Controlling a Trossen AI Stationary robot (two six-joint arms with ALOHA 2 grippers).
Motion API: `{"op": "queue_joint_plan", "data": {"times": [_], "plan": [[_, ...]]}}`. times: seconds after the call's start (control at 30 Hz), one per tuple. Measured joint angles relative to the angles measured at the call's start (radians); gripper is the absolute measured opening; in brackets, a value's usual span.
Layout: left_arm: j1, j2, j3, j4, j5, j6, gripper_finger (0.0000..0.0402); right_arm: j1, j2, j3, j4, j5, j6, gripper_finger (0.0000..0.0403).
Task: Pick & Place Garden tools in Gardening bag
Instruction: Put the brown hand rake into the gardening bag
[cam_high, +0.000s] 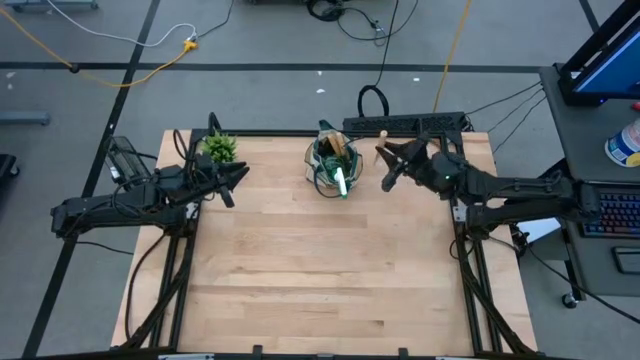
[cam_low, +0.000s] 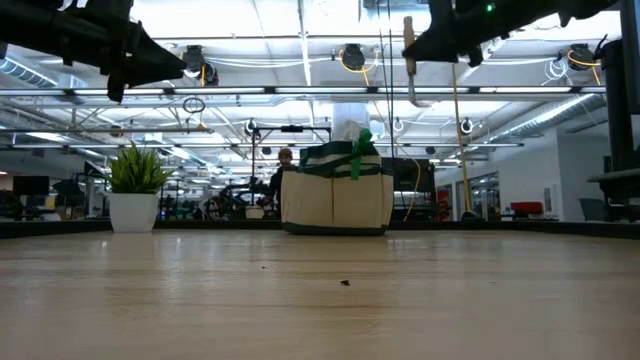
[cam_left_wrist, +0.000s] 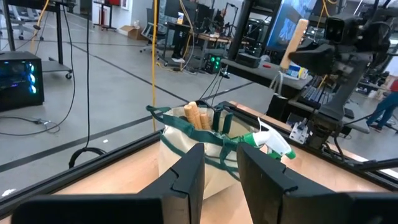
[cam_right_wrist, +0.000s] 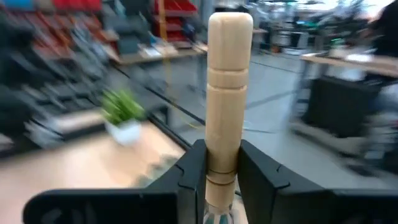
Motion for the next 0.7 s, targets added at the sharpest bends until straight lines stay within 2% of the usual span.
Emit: {"op": "queue_joint_plan", "data": {"times": [0.37,0.7], "plan": [[0.0,0.0,0.0,0.004,0.0,0.002,0.0099,-0.069,-0.022,0.0,0.177,-0.485,0.344,0.0059],[0.0,0.0,0.0,0.004,0.0,0.002,0.0099,-0.145,-0.022,0.001,0.242,-0.871,0.555,0.0059]]}}
